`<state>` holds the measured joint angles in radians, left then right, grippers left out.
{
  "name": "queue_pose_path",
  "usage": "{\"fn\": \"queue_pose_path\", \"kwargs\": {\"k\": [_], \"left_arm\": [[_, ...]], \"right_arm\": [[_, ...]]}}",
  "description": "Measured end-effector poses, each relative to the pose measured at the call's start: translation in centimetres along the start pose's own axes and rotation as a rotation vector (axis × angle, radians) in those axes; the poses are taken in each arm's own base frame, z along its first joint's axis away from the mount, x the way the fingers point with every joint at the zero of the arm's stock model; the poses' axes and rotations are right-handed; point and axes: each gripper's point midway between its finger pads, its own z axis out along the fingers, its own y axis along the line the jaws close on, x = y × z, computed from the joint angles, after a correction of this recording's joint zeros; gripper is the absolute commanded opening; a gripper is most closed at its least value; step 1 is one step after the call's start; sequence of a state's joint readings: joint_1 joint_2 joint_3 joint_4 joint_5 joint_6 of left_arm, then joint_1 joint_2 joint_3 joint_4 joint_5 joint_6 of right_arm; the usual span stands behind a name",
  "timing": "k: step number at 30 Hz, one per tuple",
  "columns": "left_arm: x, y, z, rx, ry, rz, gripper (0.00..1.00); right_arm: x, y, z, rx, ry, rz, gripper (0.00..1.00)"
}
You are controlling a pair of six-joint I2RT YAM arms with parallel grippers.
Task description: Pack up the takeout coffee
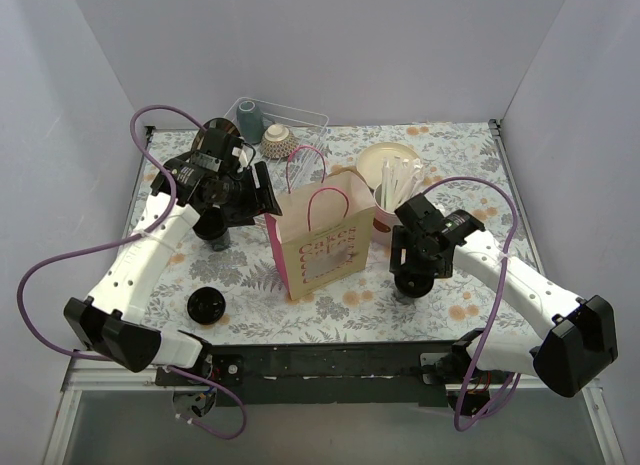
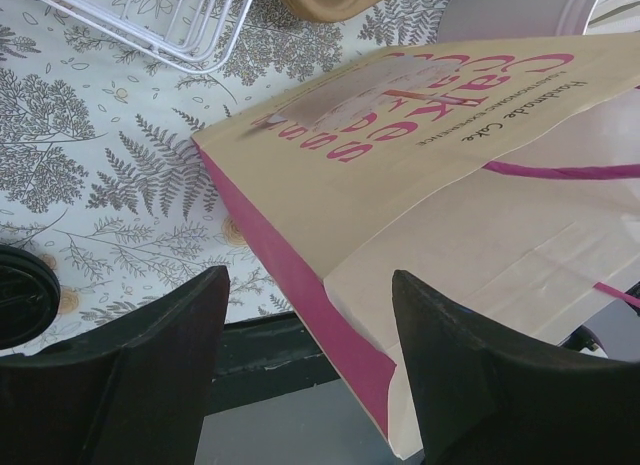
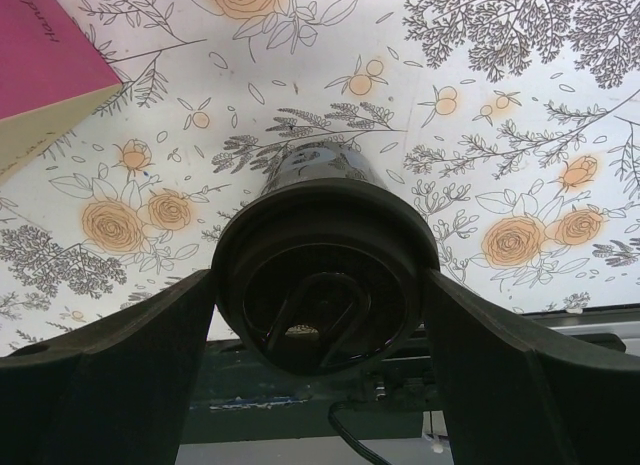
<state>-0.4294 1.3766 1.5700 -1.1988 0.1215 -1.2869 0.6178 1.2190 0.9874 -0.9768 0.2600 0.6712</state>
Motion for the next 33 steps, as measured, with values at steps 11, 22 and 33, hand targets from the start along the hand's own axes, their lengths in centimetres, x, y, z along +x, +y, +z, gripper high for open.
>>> {"fn": "queue_pose_path", "kwargs": {"k": [11,22,33], "left_arm": [[0.1,0.0,-0.3,0.004,-0.005,0.001,0.67],[0.1,0.1,-0.3,0.003,-0.004,0.005,0.67],[0.2,0.1,-0.3,0.001,-0.002,0.008,0.67]], "right_arm": [[-0.2,-0.5,-0.3,0.028,-0.008,0.003,0.98],[-0.1,-1.1,-0.3,0.056,-0.007,-0.002,0.89],[0.2,-0.9,-0.3,0.052,-0.005,-0.01,0.88]]}}
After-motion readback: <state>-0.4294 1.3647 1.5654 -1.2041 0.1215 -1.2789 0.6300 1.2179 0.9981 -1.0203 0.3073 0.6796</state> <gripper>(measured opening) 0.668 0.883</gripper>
